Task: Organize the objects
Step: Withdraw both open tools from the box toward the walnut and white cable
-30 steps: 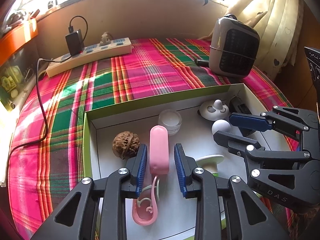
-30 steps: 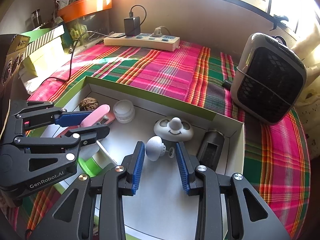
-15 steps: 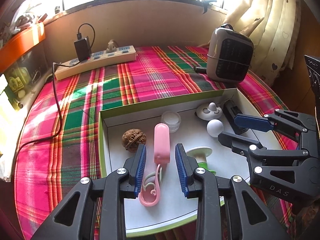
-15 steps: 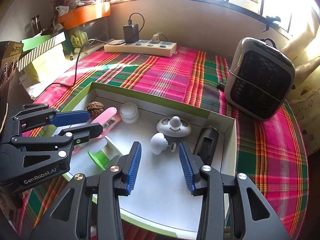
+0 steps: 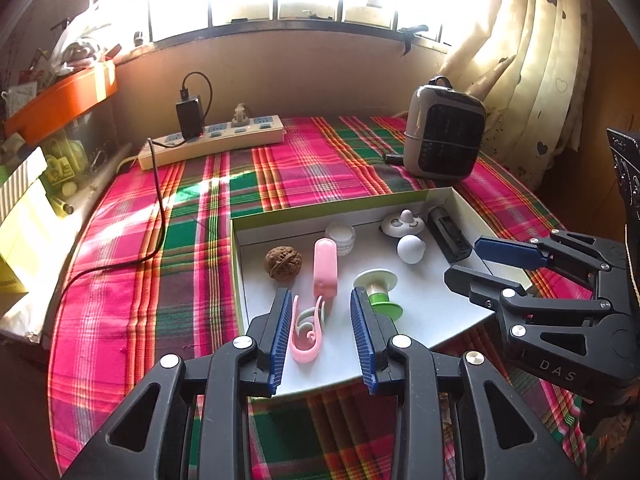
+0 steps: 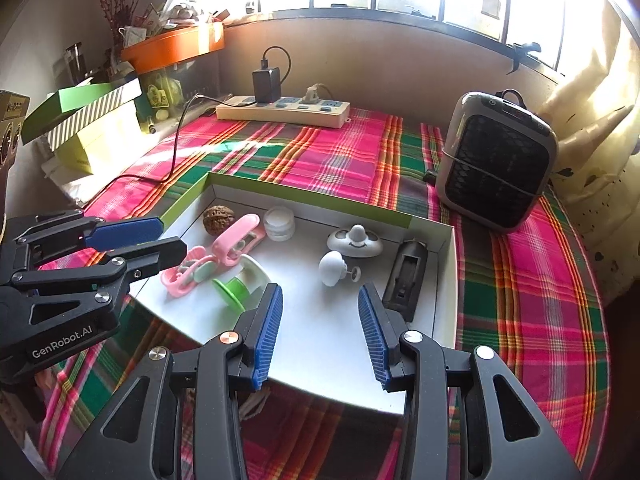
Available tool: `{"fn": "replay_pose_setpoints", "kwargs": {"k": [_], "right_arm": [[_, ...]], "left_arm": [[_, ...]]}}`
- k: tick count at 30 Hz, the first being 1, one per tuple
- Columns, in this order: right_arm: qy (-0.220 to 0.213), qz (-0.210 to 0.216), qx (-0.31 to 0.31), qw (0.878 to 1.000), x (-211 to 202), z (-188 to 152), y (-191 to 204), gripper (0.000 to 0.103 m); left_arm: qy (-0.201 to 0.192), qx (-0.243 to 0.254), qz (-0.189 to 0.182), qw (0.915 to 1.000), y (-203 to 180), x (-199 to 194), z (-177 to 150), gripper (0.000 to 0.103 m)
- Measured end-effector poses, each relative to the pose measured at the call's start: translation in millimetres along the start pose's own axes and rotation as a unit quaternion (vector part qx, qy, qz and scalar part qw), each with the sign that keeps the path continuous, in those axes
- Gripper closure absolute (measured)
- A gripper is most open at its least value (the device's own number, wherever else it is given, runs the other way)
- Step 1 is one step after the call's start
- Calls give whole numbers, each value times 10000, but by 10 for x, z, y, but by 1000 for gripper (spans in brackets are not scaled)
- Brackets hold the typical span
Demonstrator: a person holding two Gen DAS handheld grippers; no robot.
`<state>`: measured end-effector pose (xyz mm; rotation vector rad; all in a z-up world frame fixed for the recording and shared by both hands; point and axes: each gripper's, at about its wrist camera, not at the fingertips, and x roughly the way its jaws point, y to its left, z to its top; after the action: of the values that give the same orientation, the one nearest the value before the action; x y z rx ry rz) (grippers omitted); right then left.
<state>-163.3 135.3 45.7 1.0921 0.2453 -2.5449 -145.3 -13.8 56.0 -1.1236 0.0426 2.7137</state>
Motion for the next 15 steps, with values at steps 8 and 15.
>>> {"fn": "replay_pose_setpoints", "kwargs": {"k": [8,15], "right_arm": [[6,31,270,9996,-187,-250,61,62],[82,192,486,9986,-277,-489,191,61]], "left_arm": [[-20,-171,-132,9998,-4,-217,-235,74],[-56,-269,-253,9993,13,-370,-437,74]]}}
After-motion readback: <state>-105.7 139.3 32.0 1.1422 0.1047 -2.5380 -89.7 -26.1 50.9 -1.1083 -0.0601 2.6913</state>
